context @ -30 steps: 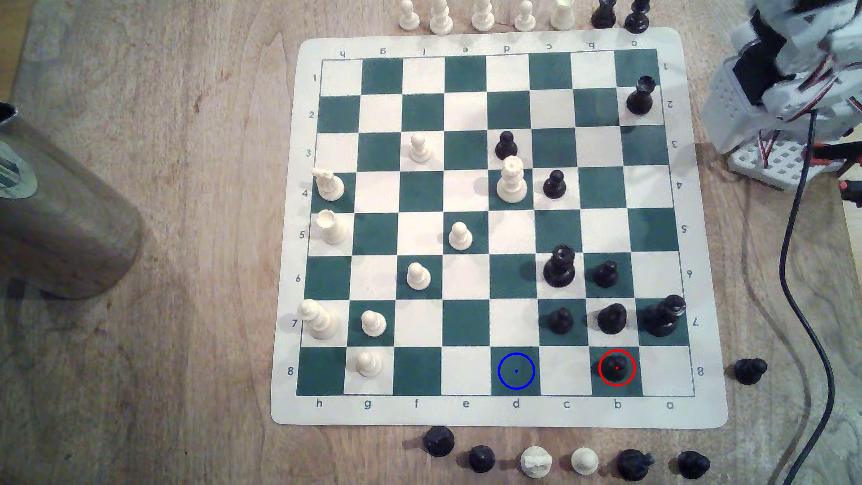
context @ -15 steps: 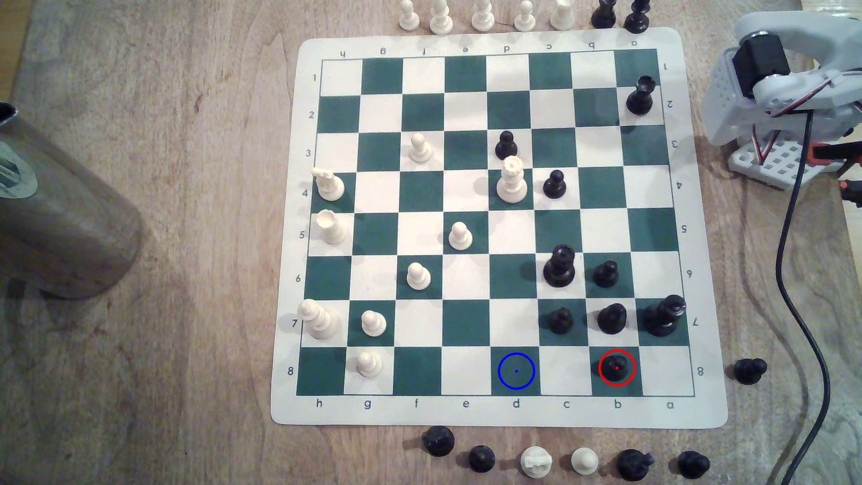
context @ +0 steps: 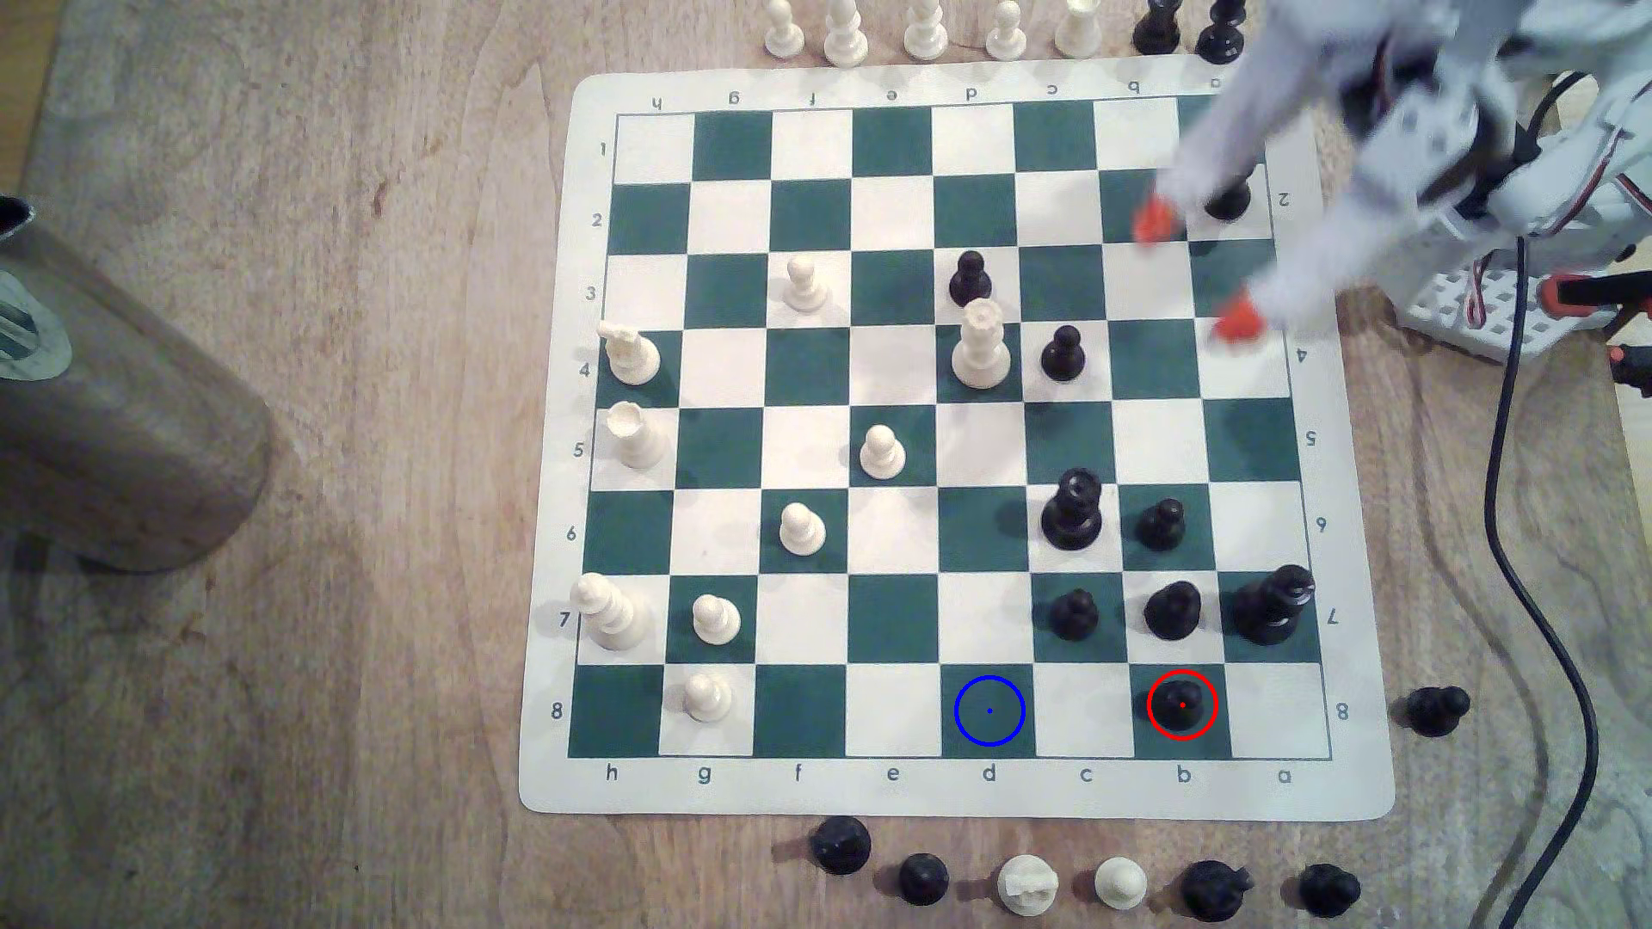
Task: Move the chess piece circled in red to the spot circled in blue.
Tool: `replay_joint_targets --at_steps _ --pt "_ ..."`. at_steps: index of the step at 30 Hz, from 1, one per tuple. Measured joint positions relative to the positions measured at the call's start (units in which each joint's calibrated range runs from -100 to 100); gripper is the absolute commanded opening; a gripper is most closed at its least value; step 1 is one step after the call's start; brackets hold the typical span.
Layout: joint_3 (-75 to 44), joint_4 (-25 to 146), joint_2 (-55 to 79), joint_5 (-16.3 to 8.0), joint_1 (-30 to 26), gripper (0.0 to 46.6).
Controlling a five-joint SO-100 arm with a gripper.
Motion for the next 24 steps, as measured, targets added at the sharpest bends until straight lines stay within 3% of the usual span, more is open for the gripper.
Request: replay_joint_targets --at_steps 3,6,11,24 --pt "-2.53 3.90 5.87 -0.20 -5.24 17.3" --pt "-3.71 5.66 11.31 -1.17 -8.70 12.0" --pt "-10.30 5.90 23.21 -2.64 -15.49 11.5" --pt "-18.62 0.08 47.42 -4.49 -20.50 11.0"
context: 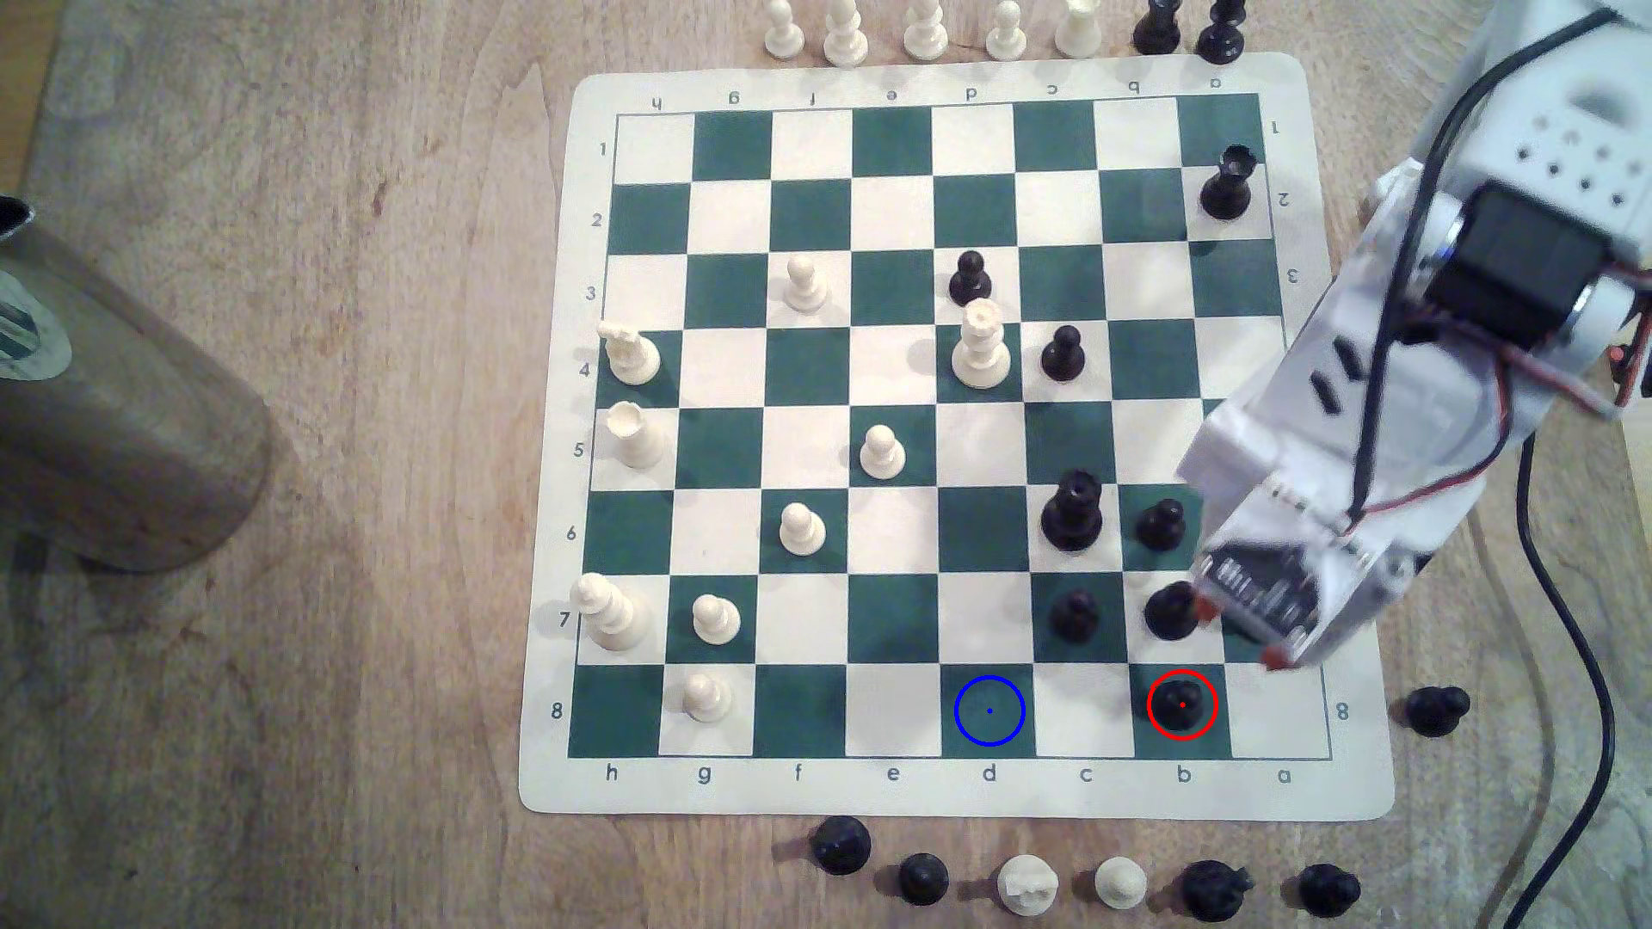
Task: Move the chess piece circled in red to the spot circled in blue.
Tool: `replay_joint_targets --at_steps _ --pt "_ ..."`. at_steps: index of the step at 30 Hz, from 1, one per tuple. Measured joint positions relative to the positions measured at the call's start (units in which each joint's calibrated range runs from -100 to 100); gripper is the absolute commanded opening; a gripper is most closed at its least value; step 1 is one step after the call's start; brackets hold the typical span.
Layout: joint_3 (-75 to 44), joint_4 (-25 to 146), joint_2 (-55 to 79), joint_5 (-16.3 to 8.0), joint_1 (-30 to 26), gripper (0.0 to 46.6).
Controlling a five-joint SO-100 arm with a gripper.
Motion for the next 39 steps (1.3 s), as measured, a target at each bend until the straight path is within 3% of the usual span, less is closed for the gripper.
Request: replay_joint_targets --at_steps 9,39 --pt "-0.27 -5.66 10.56 -0.63 -0.15 11.2" --pt "-4.52 -8.69 24.30 -1.22 -0.15 9.7"
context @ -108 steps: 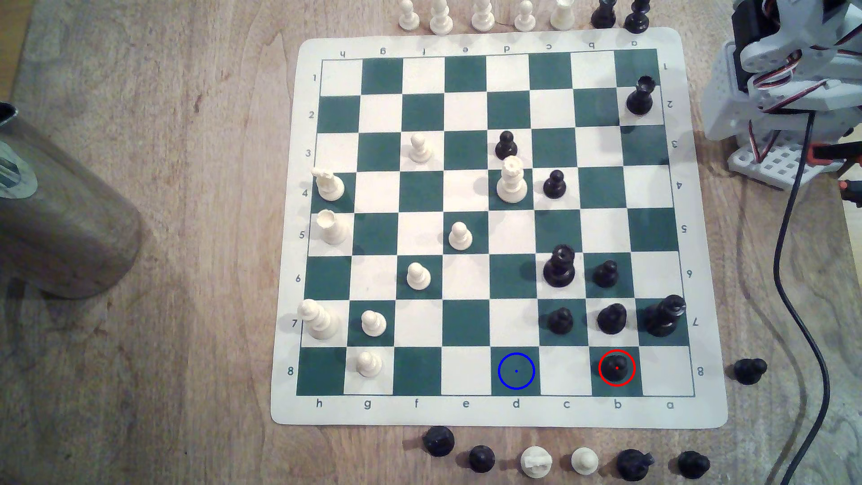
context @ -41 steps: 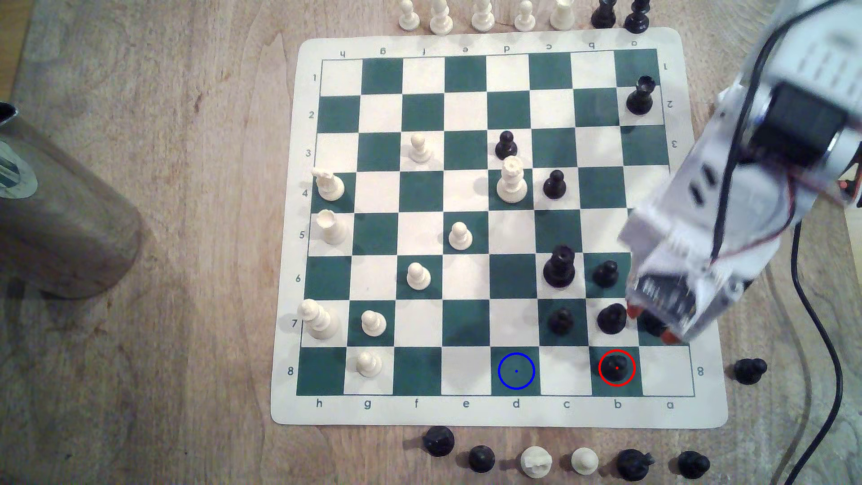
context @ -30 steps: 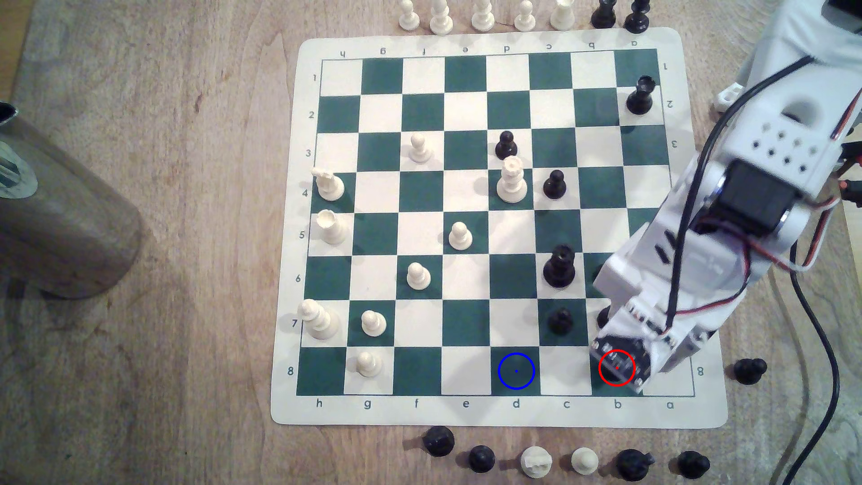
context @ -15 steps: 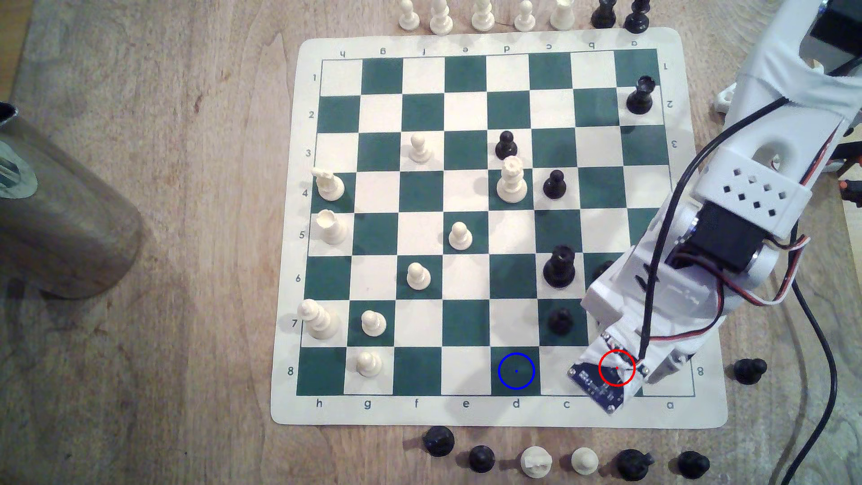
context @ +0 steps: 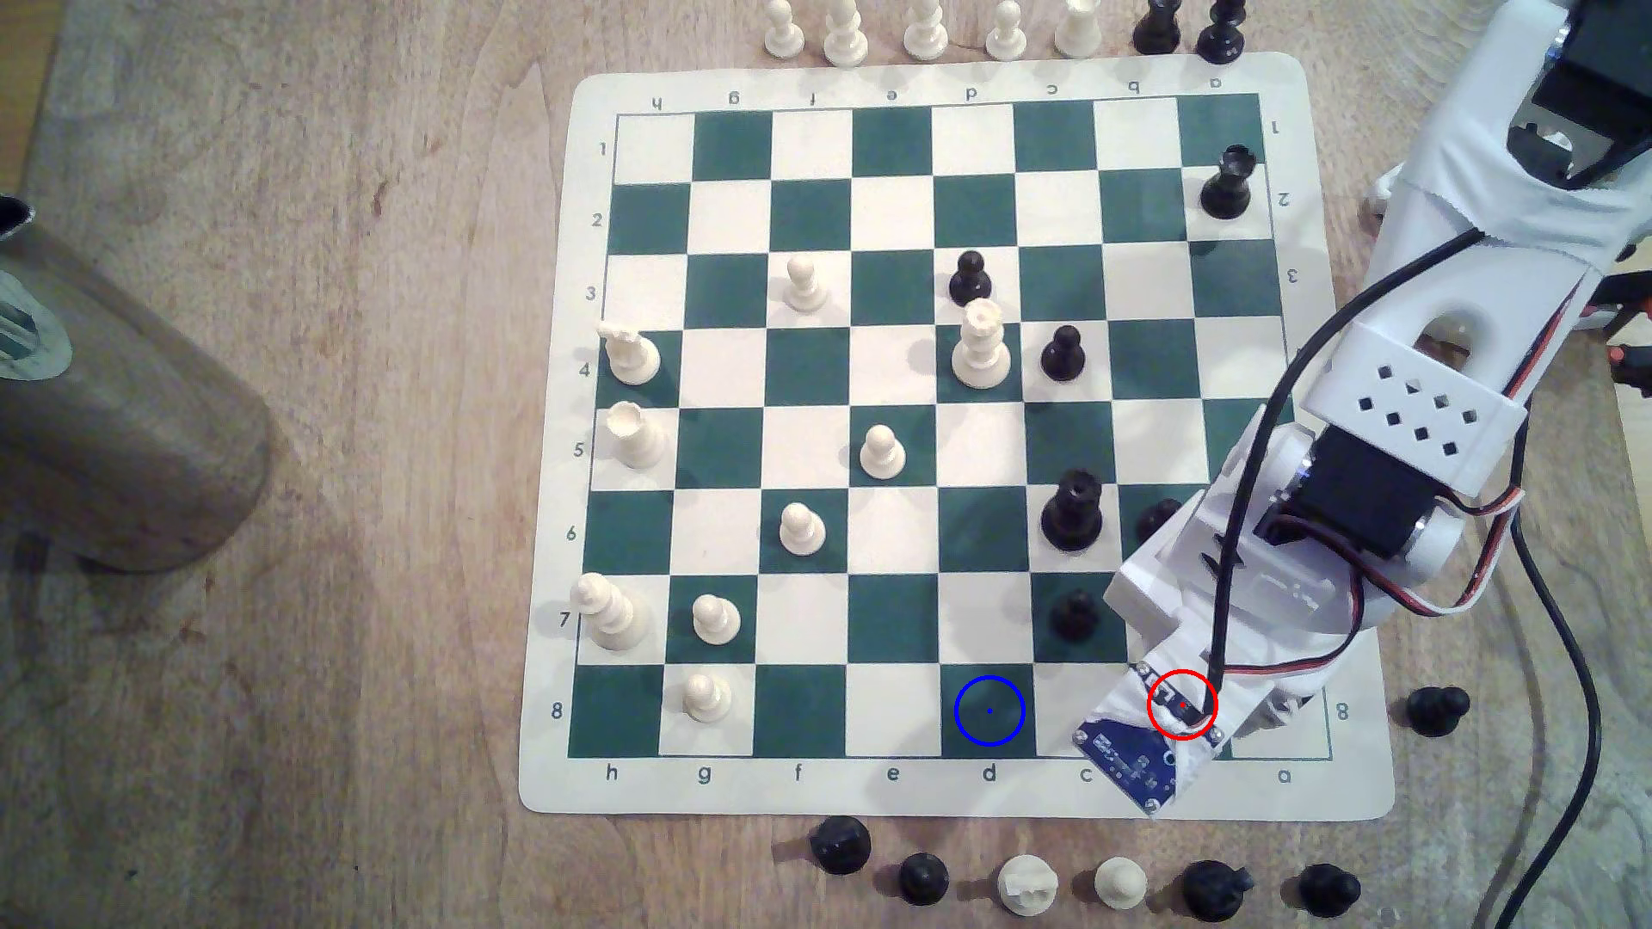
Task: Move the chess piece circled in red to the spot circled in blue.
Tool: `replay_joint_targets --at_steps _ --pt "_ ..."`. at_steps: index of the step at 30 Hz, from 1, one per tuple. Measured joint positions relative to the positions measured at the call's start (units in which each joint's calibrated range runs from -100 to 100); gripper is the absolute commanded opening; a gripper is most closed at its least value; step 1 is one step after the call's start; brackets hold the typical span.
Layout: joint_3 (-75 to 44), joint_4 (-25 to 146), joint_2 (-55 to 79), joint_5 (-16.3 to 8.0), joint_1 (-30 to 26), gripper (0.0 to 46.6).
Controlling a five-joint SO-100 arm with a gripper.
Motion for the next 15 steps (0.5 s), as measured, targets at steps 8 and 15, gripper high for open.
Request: replay_joint_targets --at_steps 8,15 --pt "-1.81 -0.08 0.25 -0.44 0.00 9.5" --pt "-1.81 -0.08 1.34 -0.44 0.00 8.9"
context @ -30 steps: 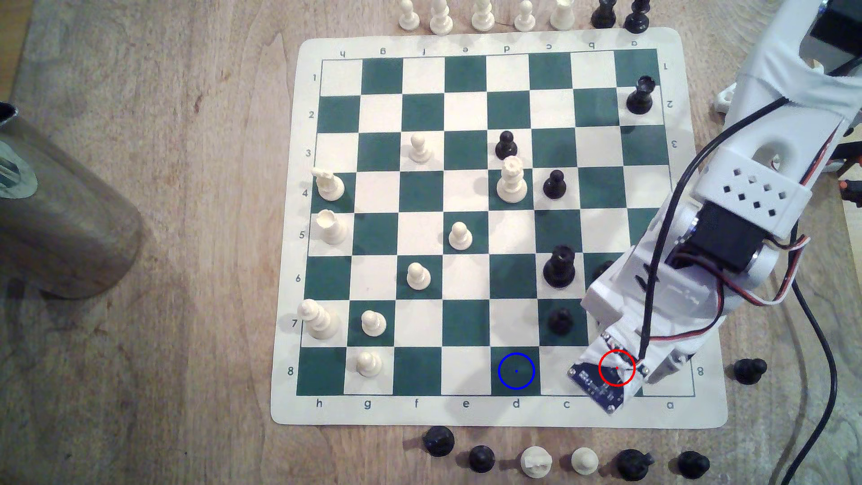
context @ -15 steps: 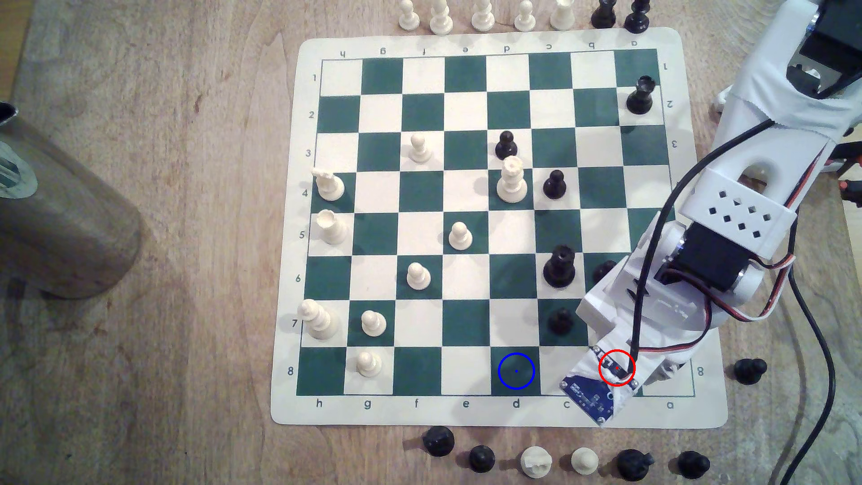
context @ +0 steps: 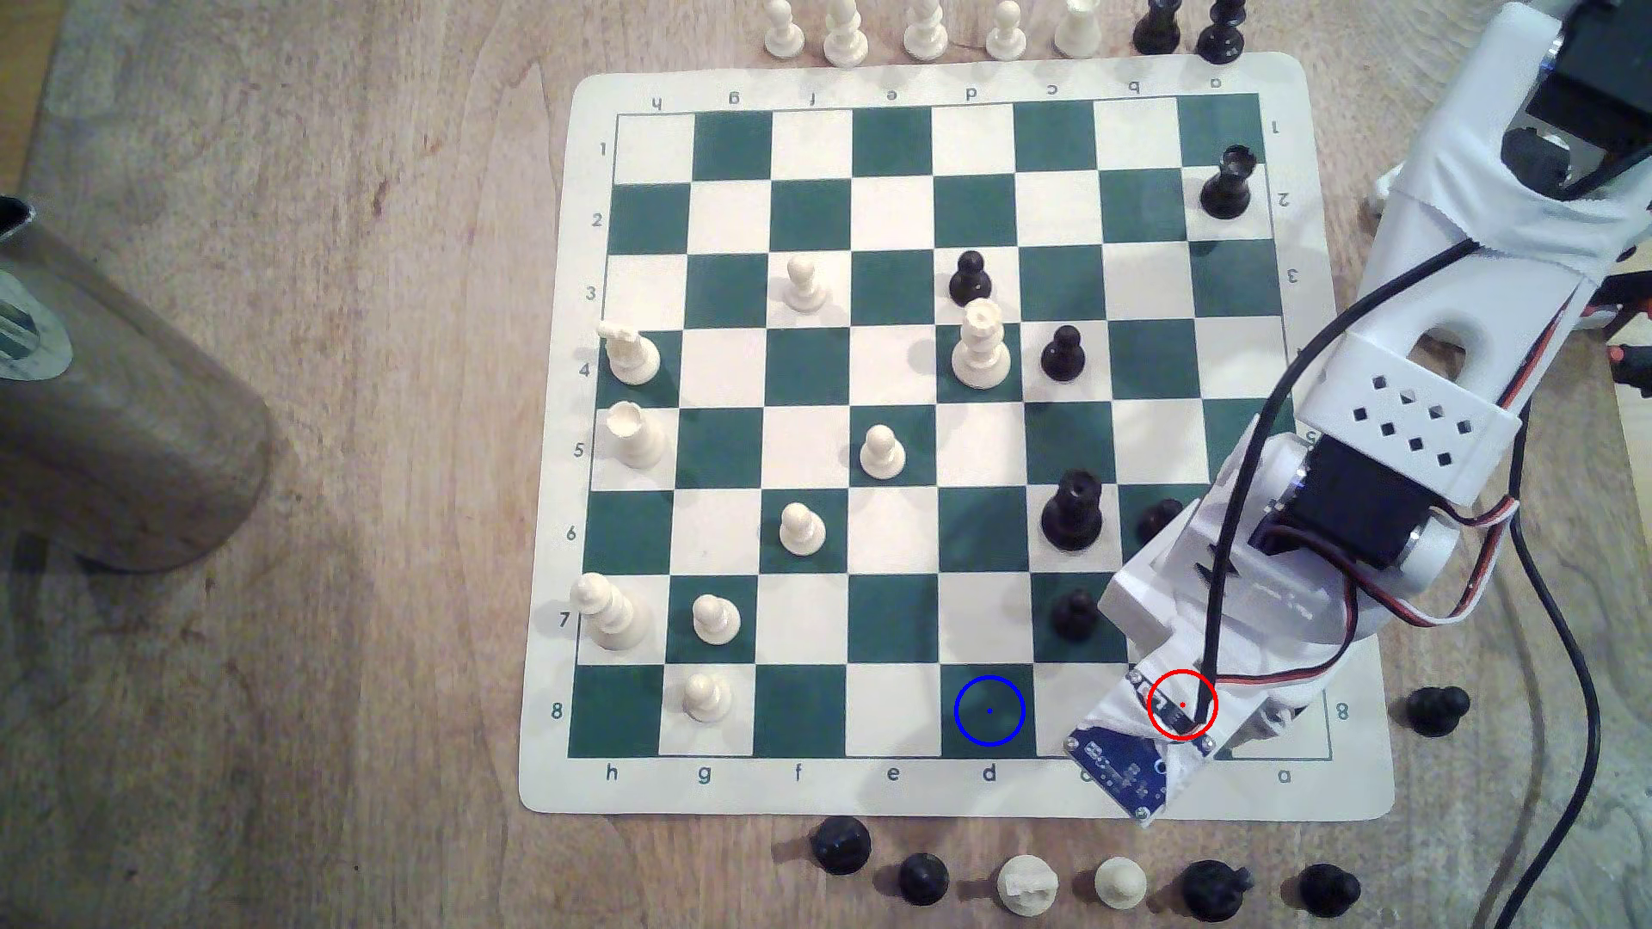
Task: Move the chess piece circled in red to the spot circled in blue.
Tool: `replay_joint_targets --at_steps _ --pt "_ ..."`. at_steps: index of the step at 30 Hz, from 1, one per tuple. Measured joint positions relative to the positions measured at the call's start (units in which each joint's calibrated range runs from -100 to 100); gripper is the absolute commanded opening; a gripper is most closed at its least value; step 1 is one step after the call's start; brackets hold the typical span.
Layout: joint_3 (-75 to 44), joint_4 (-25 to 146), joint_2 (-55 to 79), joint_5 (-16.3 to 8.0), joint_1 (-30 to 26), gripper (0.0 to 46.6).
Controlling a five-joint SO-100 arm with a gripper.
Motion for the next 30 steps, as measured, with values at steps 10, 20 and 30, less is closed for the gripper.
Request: replay_joint_targets --at_steps 10,20,30 --pt "0.00 0.08 0.00 0.00 0.00 0.3" --pt "0.00 1.27 -0.67 -0.05 0.00 0.3" --pt "-3.80 3.43 -11.73 -1.81 -0.52 0.3"
